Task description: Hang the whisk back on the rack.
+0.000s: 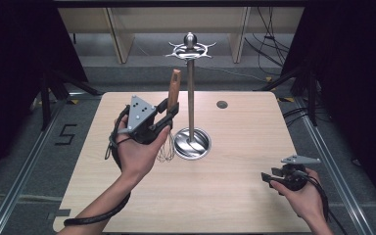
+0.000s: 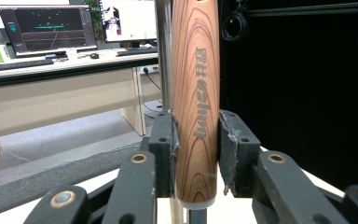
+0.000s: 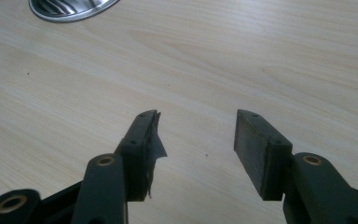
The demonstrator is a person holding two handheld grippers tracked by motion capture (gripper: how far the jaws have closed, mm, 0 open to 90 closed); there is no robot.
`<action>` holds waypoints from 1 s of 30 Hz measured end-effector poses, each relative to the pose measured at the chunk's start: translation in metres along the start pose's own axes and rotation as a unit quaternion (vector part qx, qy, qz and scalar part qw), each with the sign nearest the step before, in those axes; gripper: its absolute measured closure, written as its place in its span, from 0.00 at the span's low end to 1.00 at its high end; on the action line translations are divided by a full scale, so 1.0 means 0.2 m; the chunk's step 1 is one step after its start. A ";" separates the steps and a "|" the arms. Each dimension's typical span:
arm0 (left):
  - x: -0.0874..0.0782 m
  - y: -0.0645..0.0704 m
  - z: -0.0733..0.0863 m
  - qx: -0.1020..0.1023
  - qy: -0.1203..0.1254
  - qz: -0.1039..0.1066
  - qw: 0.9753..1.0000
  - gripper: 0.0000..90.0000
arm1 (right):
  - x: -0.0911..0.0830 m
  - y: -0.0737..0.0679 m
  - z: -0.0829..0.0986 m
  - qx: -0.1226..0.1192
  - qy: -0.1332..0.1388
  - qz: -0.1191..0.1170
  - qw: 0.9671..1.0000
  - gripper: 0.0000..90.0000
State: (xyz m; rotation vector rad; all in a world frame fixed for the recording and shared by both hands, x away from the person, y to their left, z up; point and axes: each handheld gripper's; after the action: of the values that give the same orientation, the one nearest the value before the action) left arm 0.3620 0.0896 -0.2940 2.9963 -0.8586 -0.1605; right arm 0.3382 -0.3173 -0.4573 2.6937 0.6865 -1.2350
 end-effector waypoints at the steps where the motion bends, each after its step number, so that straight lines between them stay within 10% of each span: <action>1: 0.00 0.00 0.00 0.000 0.000 0.000 1.000 0.76 | 0.00 0.00 0.00 0.000 0.000 0.000 1.000 0.56; 30: 0.06 0.05 -0.05 -0.001 0.006 -0.004 1.000 0.76 | 0.01 0.01 0.00 -0.011 0.006 0.000 1.000 0.56</action>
State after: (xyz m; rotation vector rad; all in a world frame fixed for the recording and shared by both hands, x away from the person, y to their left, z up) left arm 0.3680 0.0748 -0.2842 2.9963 -0.8458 -0.1416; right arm 0.3391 -0.3179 -0.4592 2.6862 0.6964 -1.2040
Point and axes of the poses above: each handheld gripper's, and its own axes: x roughly forward along the jaws, z roughly out of its underside, y roughly to its right, and after that the axes turned 3 degrees about -x, right-handed
